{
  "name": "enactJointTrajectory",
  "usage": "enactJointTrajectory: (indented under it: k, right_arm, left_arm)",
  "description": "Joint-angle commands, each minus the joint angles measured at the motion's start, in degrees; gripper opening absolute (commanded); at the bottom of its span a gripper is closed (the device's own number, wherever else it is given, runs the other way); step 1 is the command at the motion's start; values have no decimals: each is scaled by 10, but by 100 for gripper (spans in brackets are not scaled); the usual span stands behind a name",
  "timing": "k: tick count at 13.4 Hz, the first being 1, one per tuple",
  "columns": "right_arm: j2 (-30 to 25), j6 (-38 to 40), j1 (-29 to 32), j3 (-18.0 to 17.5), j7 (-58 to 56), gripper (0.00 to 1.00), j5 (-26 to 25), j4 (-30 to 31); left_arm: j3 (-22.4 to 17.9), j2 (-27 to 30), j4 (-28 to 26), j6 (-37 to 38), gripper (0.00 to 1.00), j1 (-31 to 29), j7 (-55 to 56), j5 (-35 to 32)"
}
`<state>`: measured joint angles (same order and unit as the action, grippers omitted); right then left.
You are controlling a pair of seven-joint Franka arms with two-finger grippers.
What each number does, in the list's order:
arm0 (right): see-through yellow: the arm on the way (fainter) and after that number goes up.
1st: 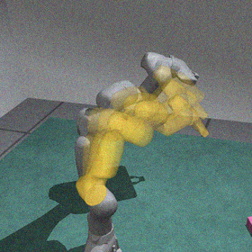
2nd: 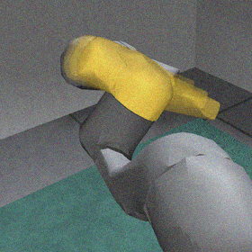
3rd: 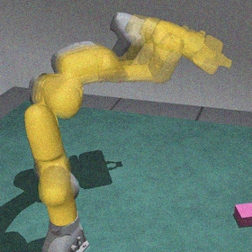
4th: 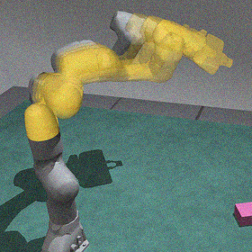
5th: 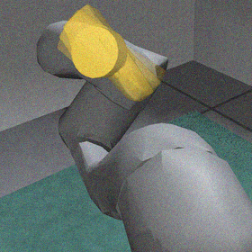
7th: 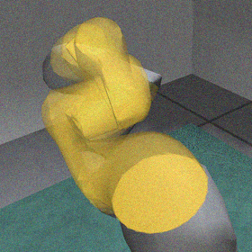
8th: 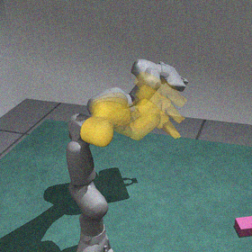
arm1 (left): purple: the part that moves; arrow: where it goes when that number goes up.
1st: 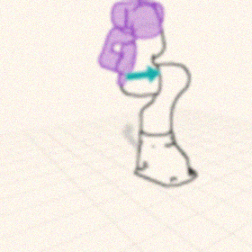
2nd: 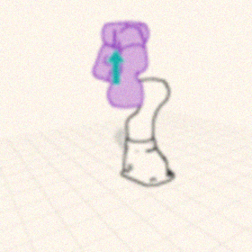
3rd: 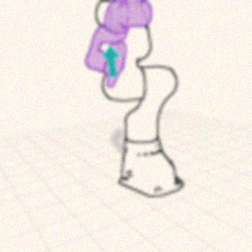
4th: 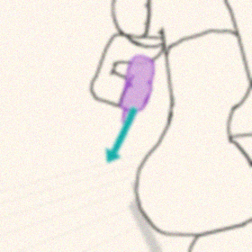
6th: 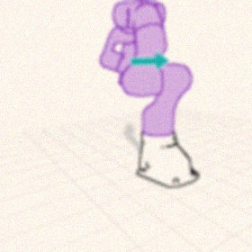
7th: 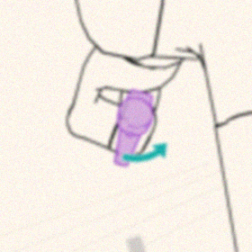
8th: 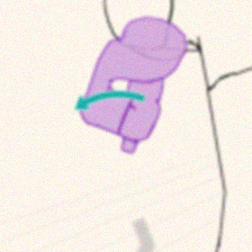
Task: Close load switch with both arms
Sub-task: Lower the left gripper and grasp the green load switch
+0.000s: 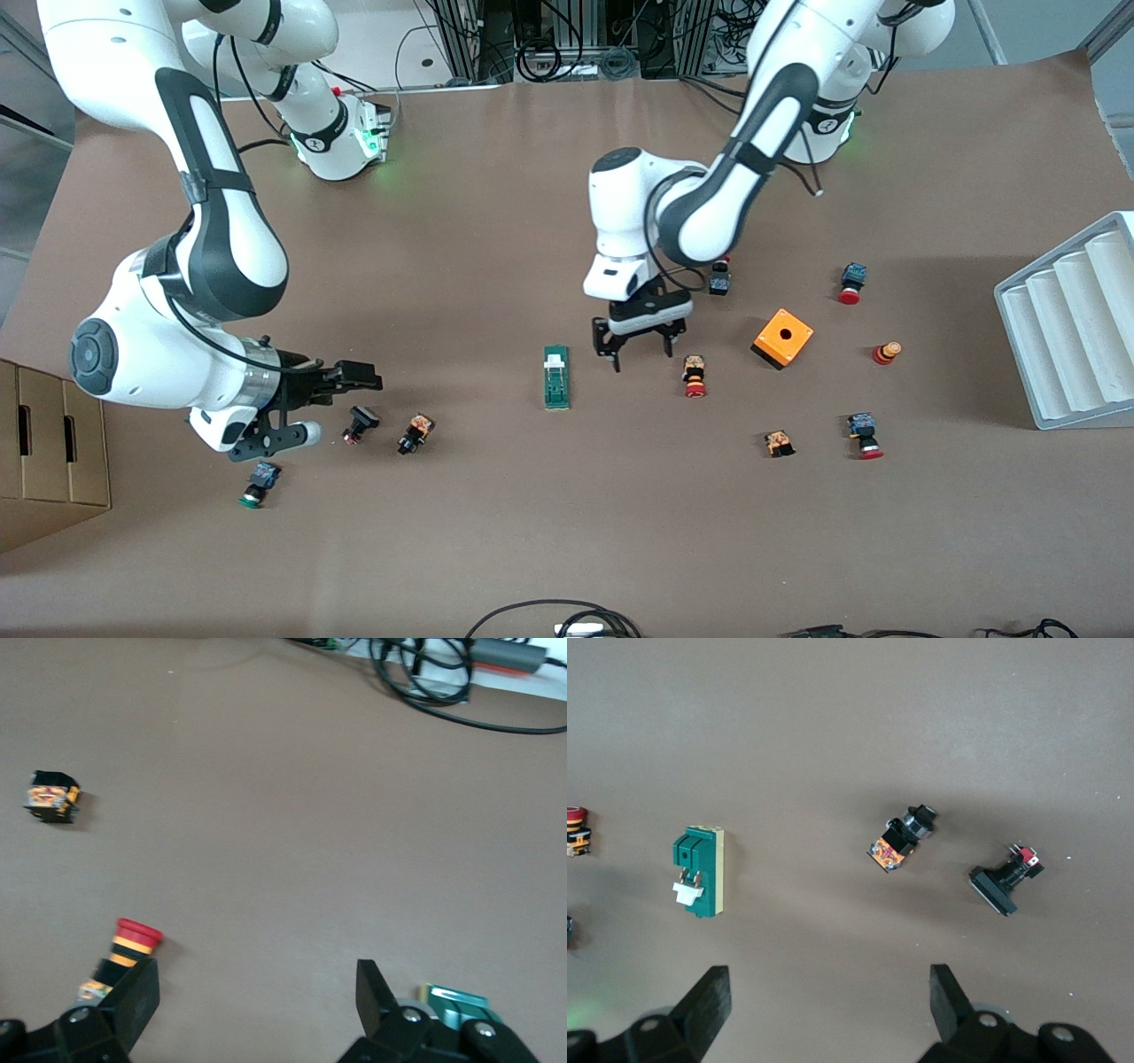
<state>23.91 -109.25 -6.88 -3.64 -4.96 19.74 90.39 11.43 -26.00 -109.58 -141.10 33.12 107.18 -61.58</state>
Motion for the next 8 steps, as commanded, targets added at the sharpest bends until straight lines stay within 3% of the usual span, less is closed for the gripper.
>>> enactJointTrajectory:
  k: [1,4,8]
  right_arm:
    - [10,-12,-2,1,0,100,17,-4]
    - [13,-18,-5,1,0,100,17,-4]
    - [12,-25,-14,1,-1,100,16,-4]
  left_arm:
    - [-30,-52,45,8,99,61,87,-57]
    - [-43,-107,87,30,99,105,170,-131]
    - [-44,-180,165,111,99,162,186,-136]
